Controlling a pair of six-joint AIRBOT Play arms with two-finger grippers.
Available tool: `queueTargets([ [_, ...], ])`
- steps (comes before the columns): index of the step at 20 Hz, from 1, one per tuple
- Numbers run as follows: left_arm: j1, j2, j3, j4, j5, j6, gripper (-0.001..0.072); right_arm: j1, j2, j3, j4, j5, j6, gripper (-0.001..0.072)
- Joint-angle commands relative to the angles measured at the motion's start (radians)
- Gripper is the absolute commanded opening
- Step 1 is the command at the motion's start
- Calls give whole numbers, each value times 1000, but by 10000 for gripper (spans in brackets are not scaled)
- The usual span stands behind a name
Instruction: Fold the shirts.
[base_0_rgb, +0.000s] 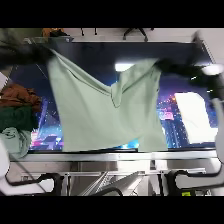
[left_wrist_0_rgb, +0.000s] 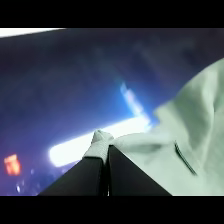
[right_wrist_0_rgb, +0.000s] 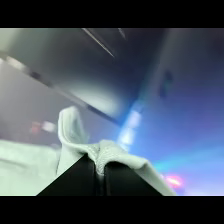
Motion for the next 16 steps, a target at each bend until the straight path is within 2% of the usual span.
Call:
queueTargets([
  [1,-39,-313,-3,130,79,-4,11,50,-222,-84,-69,-248,-8,23],
  [4,-16,-517,180,130,-16,-12,12,49,-331,-43,-3,-300,-77,24],
  [6,-19,-566,262,129,-8,-16,12,50,-351,-20,17,-327,-97,24],
  [8,-21,-589,338,131,-34,-64,17,46,-344,5,16,-317,-113,29],
  [9,-20,-583,357,131,-63,-99,199,37,-332,21,16,-272,-120,108],
  [10,-11,-565,364,130,-105,-129,638,18,-311,38,16,-199,-119,316],
  [11,4,-530,355,131,-155,-175,699,-10,-284,53,16,-111,-119,366],
  [16,144,-275,135,138,-383,-249,695,-227,-134,51,-66,286,-37,365],
])
